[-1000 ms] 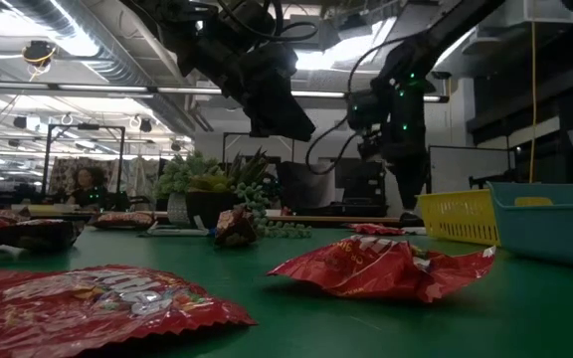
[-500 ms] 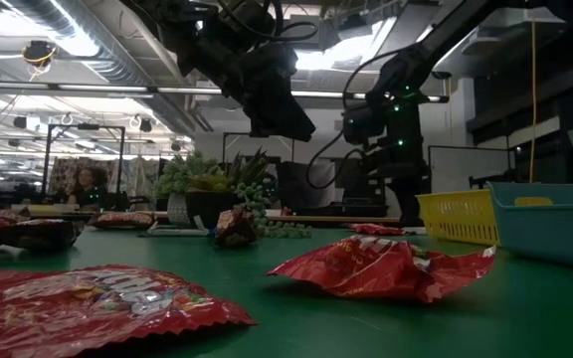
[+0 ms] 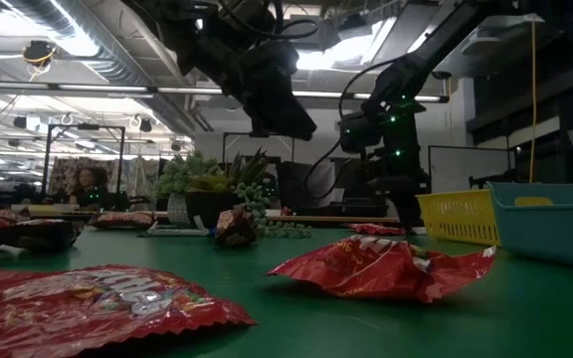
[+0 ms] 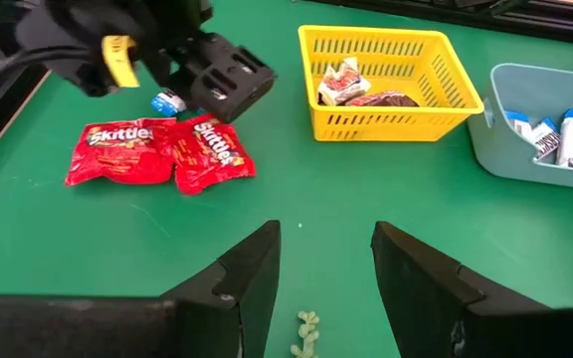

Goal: Sort candy
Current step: Put the white chocolate into the blue bin

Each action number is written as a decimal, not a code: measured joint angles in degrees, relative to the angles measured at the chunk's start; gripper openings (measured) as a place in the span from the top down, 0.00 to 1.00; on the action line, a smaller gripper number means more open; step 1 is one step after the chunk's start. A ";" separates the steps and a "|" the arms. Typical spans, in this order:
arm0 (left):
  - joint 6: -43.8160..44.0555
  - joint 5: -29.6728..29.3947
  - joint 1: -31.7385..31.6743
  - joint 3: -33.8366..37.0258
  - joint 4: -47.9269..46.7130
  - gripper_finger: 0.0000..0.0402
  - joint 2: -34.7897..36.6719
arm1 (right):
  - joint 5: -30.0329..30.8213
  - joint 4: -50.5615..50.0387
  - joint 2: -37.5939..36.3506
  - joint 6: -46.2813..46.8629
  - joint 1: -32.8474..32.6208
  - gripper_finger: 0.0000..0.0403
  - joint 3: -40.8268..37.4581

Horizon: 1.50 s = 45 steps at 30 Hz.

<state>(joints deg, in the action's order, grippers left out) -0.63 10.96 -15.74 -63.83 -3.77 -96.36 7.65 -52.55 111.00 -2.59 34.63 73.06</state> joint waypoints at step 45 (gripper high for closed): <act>-1.53 0.00 2.59 0.00 0.44 0.61 0.00 | -0.29 0.02 1.66 -4.15 0.71 0.76 0.15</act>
<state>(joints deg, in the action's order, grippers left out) -2.15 10.96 -13.15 -63.83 -3.33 -96.36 7.36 -52.53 112.66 -6.74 35.34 73.21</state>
